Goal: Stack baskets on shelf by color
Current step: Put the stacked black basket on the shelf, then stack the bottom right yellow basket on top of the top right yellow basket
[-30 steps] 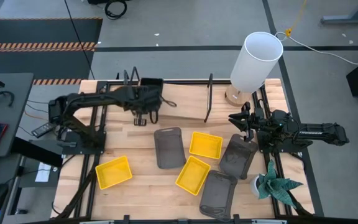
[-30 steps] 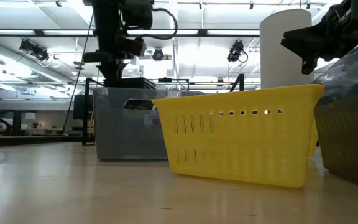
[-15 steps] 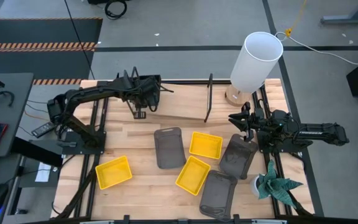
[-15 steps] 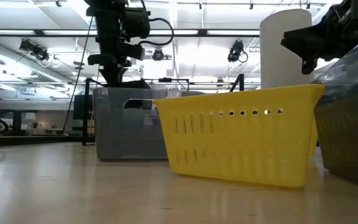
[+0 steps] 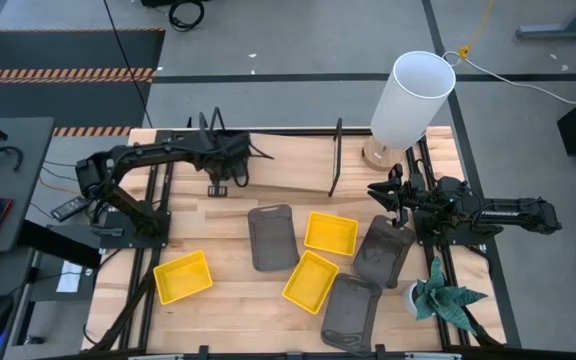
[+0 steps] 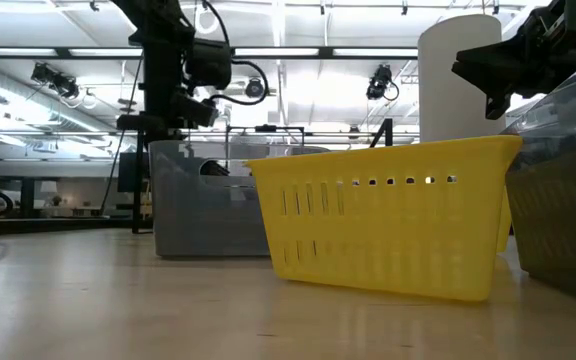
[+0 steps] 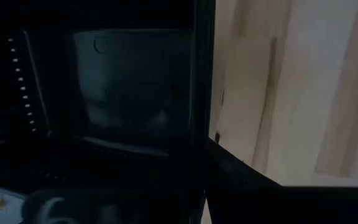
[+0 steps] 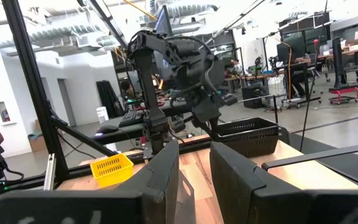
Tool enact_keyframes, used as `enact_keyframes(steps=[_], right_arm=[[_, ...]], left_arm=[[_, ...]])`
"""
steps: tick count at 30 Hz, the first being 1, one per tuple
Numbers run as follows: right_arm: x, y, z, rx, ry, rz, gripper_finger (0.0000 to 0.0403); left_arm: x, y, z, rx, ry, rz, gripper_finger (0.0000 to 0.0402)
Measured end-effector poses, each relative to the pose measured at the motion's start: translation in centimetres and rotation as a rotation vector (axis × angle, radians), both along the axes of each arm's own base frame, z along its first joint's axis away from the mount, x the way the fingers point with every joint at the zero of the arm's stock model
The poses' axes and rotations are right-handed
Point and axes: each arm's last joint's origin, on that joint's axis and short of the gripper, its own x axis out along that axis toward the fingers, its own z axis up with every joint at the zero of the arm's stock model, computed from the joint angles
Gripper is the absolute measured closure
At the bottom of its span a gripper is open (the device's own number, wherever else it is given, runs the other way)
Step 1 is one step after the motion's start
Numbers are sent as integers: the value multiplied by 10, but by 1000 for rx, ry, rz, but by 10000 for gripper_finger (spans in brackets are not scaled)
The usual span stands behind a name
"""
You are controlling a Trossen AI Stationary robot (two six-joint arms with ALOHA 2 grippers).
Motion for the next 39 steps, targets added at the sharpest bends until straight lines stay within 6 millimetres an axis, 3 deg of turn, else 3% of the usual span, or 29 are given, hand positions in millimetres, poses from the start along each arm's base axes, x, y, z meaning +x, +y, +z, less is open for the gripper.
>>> enact_keyframes(steps=[4, 11, 17, 23, 32, 39], right_arm=[[0, 0, 0, 0, 0, 0, 306], [0, 0, 0, 0, 0, 0, 306], [0, 0, 0, 0, 0, 0, 306], [0, 0, 0, 0, 0, 0, 306], [0, 0, 0, 0, 0, 0, 306], [0, 0, 0, 0, 0, 0, 306]], left_arm=[[2, 1, -3, 18, -28, 7, 358], [0, 2, -2, 62, -10, 43, 291], [4, 0, 13, 85, -32, 77, 236], [13, -12, 31, 79, -70, 80, 207], [26, -72, 44, -329, -207, 23, 228], [21, -136, 33, -531, -95, 54, 249]])
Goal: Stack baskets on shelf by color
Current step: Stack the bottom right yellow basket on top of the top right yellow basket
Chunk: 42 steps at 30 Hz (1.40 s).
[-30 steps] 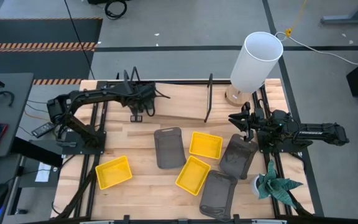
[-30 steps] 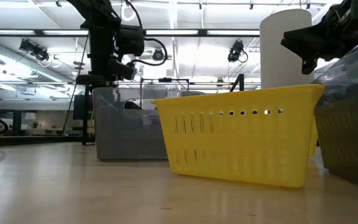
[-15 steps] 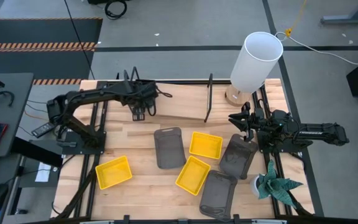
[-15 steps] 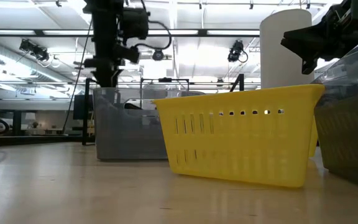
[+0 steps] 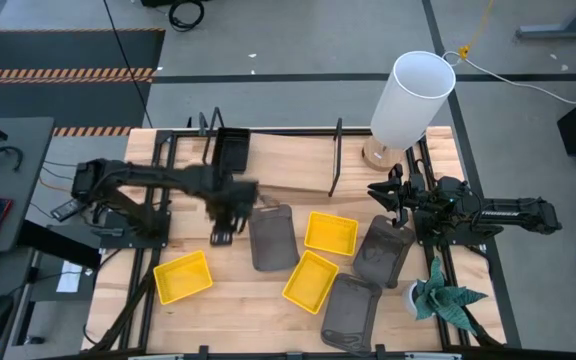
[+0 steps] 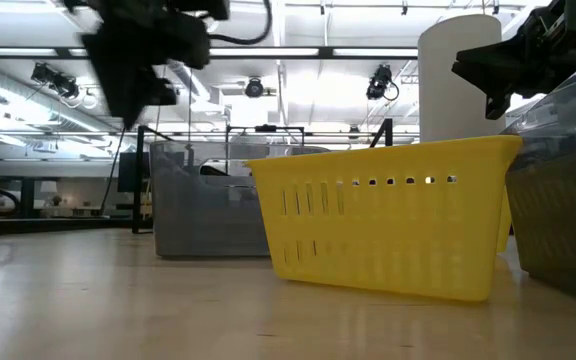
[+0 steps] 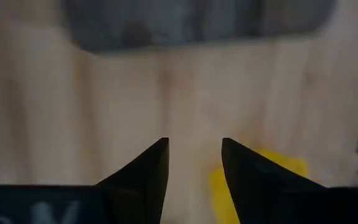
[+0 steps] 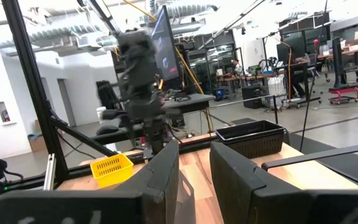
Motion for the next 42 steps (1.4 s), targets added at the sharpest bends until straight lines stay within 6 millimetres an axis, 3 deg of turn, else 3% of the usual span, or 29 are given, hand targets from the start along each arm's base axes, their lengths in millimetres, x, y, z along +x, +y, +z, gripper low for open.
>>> enact_keyframes(steps=[4, 8, 17, 27, 35, 42], right_arm=[[0, 0, 0, 0, 0, 0, 306], [0, 0, 0, 0, 0, 0, 306], [0, 0, 0, 0, 0, 0, 306], [0, 0, 0, 0, 0, 0, 306], [0, 0, 0, 0, 0, 0, 306], [0, 0, 0, 0, 0, 0, 306]], left_arm=[[-8, -37, -13, 6, 46, -75, 255], [-6, -68, -20, 79, -53, -89, 251], [11, -112, -17, 120, -302, -40, 267], [62, -153, -29, 99, -600, -136, 271], [97, -175, -47, 120, -665, -234, 269], [121, -191, -58, 142, -635, -296, 221]])
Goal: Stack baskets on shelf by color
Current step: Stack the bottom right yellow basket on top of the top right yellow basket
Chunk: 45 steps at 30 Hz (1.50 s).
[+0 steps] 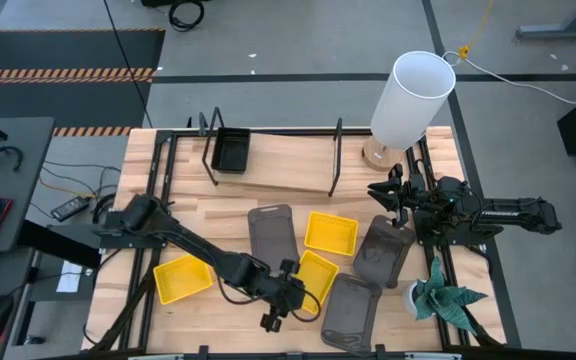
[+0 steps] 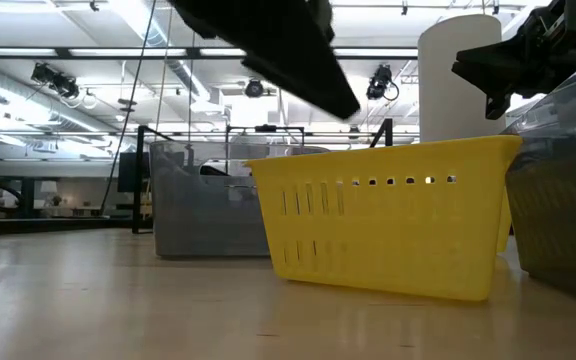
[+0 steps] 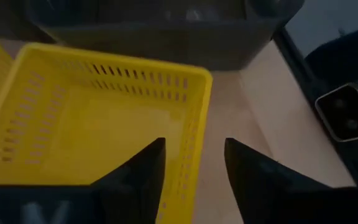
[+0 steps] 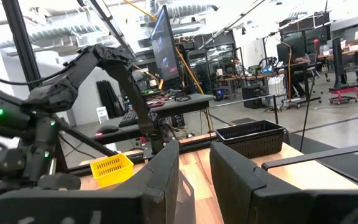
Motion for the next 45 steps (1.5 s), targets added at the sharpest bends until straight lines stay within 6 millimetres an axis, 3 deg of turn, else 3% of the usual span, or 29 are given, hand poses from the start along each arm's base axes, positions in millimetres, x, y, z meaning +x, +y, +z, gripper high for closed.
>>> enact_keyframes(steps=[5, 10, 14, 19, 21, 31, 38, 45], right_arm=[[0, 0, 0, 0, 0, 0, 306], [0, 0, 0, 0, 0, 0, 306], [0, 0, 0, 0, -1, 0, 306], [0, 0, 0, 0, 0, 0, 306], [0, 0, 0, 0, 0, 0, 306], [0, 0, 0, 0, 0, 0, 306], [0, 0, 0, 0, 0, 0, 306], [0, 0, 0, 0, 0, 0, 306]], left_arm=[[7, -4, -14, 28, 39, -7, 193], [6, -3, -34, 71, 122, -8, 206], [4, -4, -39, 85, 155, -8, 254], [1, -4, -37, 83, 188, -23, 358], [1, -5, -28, 94, 217, -31, 388], [6, -10, 48, 118, 253, -60, 396], [21, 22, 79, 165, 211, 2, 396], [34, 72, 78, 290, 253, -229, 396]])
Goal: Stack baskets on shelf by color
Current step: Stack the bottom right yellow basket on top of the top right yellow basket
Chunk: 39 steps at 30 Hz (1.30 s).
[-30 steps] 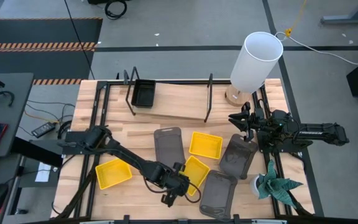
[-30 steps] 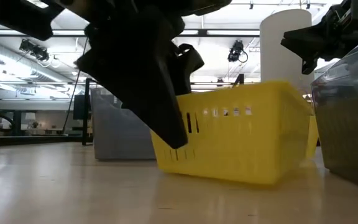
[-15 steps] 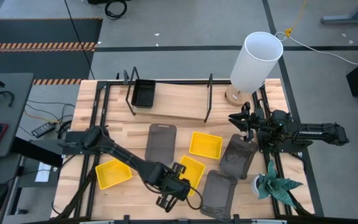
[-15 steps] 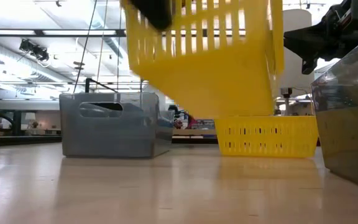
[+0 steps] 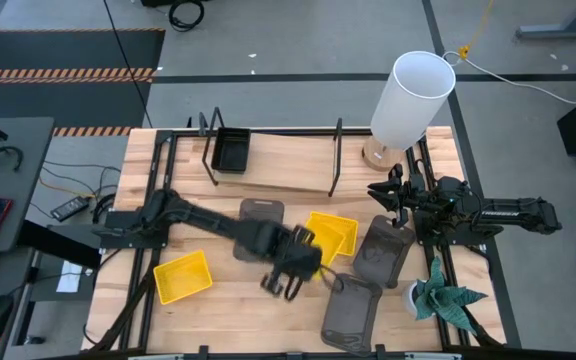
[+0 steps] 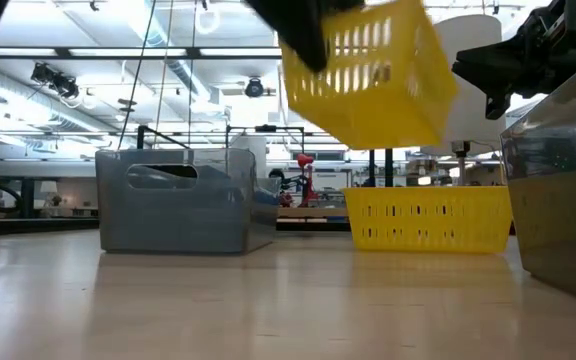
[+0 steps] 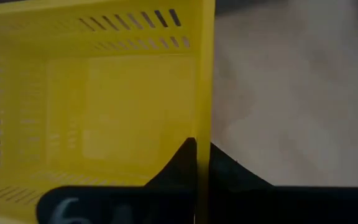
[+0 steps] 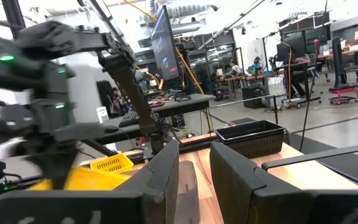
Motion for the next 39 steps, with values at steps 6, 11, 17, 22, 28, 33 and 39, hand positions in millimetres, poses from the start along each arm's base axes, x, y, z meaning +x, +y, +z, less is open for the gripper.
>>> enact_keyframes(steps=[6, 11, 17, 22, 28, 33, 39], right_arm=[[0, 0, 0, 0, 0, 0, 306], [0, 0, 0, 0, 0, 0, 306], [0, 0, 0, 0, 1, 0, 306], [0, 0, 0, 0, 0, 0, 306], [0, 0, 0, 0, 0, 0, 306], [0, 0, 0, 0, -3, 0, 306], [0, 0, 0, 0, 1, -1, 306]], left_arm=[[8, 46, -1, 150, 24, -341, 396], [11, 78, -4, 264, 39, -673, 396], [15, 113, -10, 318, 26, -958, 396], [21, 132, -16, 366, 8, -1055, 395], [35, 133, -27, 421, -52, -1085, 395], [39, 129, -39, 424, -50, -1155, 397], [44, 133, -45, 427, -68, -1150, 397]])
